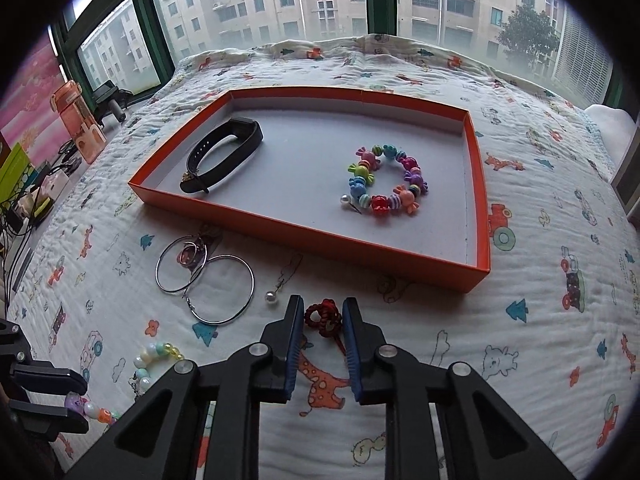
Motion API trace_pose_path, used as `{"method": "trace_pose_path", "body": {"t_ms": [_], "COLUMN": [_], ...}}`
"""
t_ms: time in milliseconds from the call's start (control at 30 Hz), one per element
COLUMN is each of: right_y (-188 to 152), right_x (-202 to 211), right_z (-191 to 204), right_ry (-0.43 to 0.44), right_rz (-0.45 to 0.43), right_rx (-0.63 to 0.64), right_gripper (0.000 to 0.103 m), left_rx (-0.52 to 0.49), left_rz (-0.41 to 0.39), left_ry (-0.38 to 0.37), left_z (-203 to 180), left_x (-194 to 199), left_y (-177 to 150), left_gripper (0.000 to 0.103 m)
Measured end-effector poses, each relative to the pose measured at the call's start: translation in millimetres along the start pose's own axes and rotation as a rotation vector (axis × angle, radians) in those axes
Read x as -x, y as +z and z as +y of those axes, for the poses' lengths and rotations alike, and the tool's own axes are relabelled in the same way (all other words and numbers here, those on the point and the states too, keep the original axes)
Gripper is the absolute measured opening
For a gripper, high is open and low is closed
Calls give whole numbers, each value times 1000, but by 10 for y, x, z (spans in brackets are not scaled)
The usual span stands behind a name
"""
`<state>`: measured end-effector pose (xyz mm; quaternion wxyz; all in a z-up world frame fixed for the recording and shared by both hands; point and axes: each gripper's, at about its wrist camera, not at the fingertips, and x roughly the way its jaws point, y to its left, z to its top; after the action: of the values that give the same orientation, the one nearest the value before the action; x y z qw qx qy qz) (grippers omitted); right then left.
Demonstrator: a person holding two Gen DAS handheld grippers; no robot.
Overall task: Organize jewelry
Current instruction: 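Close the right tool on the red bow charm while the left tool holds the bracelet, then carry pastel bracelet and red charm into the tray and open both tools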
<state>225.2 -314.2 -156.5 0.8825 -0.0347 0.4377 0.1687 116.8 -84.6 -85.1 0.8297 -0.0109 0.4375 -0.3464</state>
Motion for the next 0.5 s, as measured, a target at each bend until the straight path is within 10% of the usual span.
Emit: {"method": "trace_pose_path", "body": {"t_ms": [500], "right_y": [-28], "right_x": [599], "right_z": [110], "right_ry": [7], "right_rz": [-115], "right_rx": [-43], "right_gripper": [22], "left_rx": [-20], "left_rz": [-164], "left_ry": [81], "left_z": [-59], "left_x": [564], "left_y": [482], "left_gripper": [18]}}
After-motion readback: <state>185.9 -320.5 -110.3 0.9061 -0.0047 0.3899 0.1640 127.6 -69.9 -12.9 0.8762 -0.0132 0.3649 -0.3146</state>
